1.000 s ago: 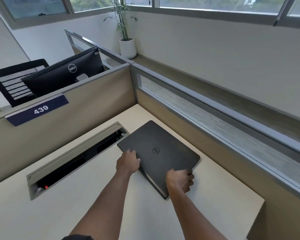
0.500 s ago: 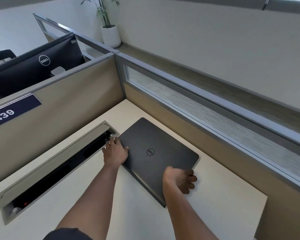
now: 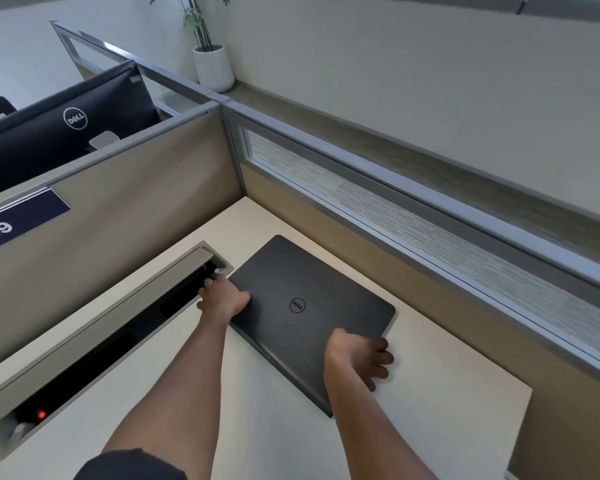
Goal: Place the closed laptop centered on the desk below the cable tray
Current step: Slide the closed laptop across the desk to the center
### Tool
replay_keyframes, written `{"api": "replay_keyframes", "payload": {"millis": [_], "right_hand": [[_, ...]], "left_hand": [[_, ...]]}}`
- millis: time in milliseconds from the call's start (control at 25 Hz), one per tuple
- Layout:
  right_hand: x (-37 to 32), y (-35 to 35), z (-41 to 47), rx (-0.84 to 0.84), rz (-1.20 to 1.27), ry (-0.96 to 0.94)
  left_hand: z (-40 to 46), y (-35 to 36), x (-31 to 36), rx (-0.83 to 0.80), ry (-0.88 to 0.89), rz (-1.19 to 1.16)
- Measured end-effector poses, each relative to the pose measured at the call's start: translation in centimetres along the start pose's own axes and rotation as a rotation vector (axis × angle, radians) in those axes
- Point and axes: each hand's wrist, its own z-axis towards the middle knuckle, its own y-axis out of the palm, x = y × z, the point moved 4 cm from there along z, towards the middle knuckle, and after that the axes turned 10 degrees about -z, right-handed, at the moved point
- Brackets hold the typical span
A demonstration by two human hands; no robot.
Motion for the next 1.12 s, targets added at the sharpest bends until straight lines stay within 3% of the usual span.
{"api": "replay_keyframes", "payload": {"millis": [760,840,1120], "right_hand": [[0.5,-2.9,1.7,-0.072,0.14,-0.111],[1.0,-2.6,-0.9,-0.139,0.076,-0.24],[0.3,-1.4,-2.4,-0.239,-0.02,-0.396]], "left_hand": [[-6.5,-0.1,-5.1,0.137,-0.265,-0.354],[-9.7,-1.9,-9.1,0.222,-0.386,-0.419],[-14.6,-1.9,-14.6,0.305,-0.545,-0.54]]}}
